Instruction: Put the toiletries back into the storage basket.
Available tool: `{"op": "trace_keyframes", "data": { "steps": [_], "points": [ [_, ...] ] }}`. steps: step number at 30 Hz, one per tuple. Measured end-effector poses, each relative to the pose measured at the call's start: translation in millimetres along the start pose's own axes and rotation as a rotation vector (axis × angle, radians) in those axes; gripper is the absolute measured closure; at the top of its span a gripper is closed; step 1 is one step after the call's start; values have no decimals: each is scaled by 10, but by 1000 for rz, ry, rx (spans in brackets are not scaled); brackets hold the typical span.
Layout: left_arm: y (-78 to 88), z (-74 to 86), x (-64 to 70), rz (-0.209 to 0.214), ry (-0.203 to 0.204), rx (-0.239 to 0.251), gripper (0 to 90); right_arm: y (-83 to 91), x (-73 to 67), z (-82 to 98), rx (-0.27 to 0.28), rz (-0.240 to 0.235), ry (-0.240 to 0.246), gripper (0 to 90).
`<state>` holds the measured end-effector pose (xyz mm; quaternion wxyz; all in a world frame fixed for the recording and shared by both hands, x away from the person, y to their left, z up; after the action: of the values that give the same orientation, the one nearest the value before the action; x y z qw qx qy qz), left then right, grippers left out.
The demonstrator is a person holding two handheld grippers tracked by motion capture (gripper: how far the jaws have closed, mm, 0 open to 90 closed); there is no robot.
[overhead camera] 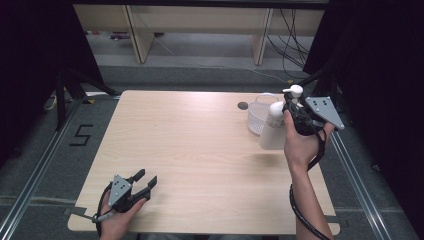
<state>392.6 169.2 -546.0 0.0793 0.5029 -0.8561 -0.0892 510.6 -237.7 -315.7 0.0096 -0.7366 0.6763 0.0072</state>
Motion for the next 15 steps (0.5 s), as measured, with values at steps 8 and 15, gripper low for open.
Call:
{"op": "trace_keyframes", "data": {
  "steps": [8,15],
  "points": [
    [2,-1,-1,0,-1,1,460,-56,23,-46,2,5,20,602],
    [2,-1,-2,0,1,1,460,-95,11,-101,11,2,-1,602]
  ]
}}
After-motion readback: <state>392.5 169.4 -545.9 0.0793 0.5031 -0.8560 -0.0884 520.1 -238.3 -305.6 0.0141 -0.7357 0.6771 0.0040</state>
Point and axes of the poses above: each handheld gripper's, and its own axes: y roughly backward along the jaws, z roughly out of its underside, x roughly to its right, the point moved 10 cm from there along -y, roughly forward along the jaws
